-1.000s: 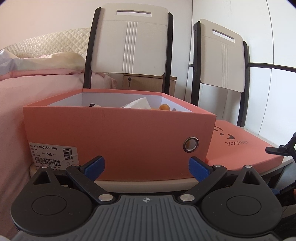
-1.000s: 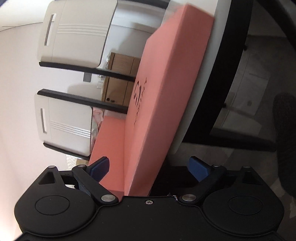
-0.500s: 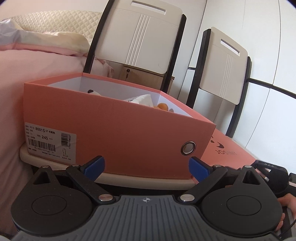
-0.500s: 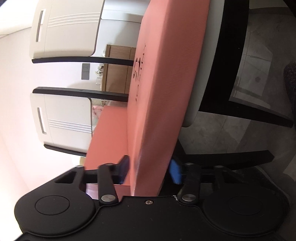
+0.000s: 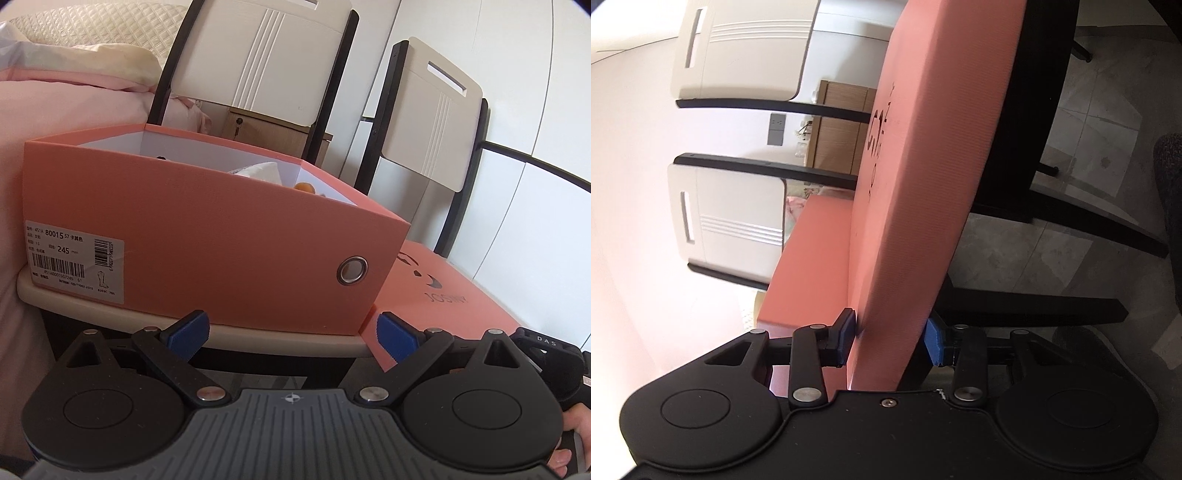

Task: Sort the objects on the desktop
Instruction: 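Close the right gripper on the lid edge and tilt it up, then grasp the lid's opposite edge with the left gripper while the right gripper holds it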

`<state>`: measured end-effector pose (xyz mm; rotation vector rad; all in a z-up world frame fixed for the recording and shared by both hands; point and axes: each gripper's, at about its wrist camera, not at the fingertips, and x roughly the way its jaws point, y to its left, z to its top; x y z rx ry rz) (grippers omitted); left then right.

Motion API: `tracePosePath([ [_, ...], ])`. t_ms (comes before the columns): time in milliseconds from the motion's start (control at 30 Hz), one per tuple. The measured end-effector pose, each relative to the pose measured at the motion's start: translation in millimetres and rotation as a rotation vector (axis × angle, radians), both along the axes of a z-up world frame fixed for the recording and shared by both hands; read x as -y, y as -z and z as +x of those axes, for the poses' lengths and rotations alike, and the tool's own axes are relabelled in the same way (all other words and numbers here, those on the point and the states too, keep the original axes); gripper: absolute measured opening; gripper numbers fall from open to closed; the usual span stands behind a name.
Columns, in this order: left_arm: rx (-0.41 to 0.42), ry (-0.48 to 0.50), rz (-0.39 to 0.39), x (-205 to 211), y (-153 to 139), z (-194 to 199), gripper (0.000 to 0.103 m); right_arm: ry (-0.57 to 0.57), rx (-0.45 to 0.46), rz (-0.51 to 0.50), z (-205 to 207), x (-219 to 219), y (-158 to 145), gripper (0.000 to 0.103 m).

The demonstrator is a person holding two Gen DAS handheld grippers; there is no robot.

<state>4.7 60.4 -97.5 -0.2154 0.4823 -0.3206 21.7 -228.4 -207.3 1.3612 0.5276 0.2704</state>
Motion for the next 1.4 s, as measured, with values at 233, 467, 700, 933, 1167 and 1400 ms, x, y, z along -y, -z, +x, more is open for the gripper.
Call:
tracePosePath([
  [233, 0.000, 0.028, 0.013, 5.7, 2.6, -2.2, 0.099, -0.037, 0.041, -0.030, -17.4, -20.9, -2.6, 0.042],
  [467, -0.044, 0.056, -0.067, 2.2, 6.9, 1.6, 0.099, 0.001, 0.077, -0.130, -20.0, -30.4, -14.3, 0.078],
  [700, -0.041, 0.121, -0.073, 10.7, 10.9, 2.3, 0.099, 0.057, 0.066, -0.165, -34.3, -29.5, -16.3, 0.083],
  [933, -0.106, 0.177, -0.115, 23.6, 21.3, 8.9, 0.099, 0.108, 0.134, -0.380, -55.3, -0.4, -68.9, 0.084],
  [1167, -0.178, 0.220, -0.183, 40.3, 24.7, 21.8, 0.099, 0.163, 0.112, -0.525, -45.6, 70.7, -92.7, 0.084],
  [1400, -0.246, 0.205, -0.216, 50.8, 31.5, 36.6, 0.098, 0.180, 0.030, -0.621, -12.8, 158.2, -105.3, 0.082],
])
